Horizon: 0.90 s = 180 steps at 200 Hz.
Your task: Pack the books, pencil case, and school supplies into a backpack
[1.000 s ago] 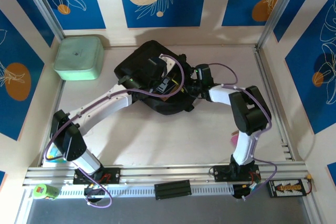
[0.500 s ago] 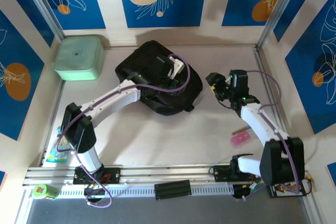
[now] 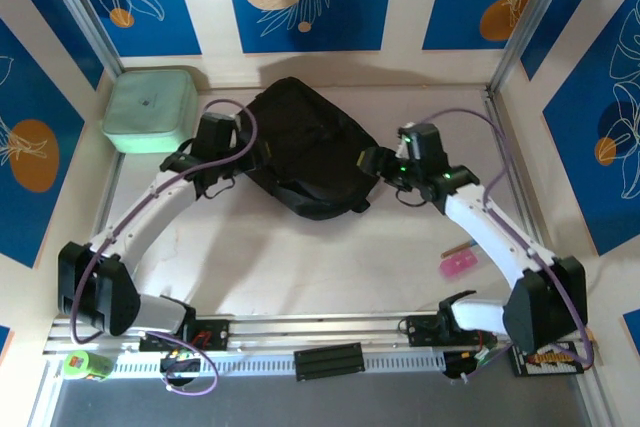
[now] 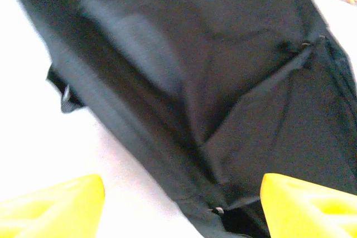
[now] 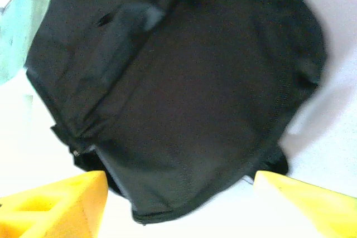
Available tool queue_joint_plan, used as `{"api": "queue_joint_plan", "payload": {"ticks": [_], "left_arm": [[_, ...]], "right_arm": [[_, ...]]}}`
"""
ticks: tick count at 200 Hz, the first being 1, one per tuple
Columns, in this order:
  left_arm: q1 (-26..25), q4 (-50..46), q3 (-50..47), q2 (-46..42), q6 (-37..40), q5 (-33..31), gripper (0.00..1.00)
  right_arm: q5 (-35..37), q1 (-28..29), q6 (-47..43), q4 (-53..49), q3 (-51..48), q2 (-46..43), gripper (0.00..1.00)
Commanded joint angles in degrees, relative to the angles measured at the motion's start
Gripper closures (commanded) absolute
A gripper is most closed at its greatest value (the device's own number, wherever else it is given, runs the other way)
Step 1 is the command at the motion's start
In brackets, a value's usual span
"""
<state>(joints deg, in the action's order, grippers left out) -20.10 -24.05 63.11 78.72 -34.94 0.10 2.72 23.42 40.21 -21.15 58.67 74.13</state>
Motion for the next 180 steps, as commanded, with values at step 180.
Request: {"api": "queue_joint_plan", "payload": {"ticks": [180], "left_arm": [[23.81,7.44,-15.17,-6.55,-10.34,17.66,0.19]], "right_arm": [[-2.19,22.10,-19.60,-15.53,51.64,49.91,0.53]]}}
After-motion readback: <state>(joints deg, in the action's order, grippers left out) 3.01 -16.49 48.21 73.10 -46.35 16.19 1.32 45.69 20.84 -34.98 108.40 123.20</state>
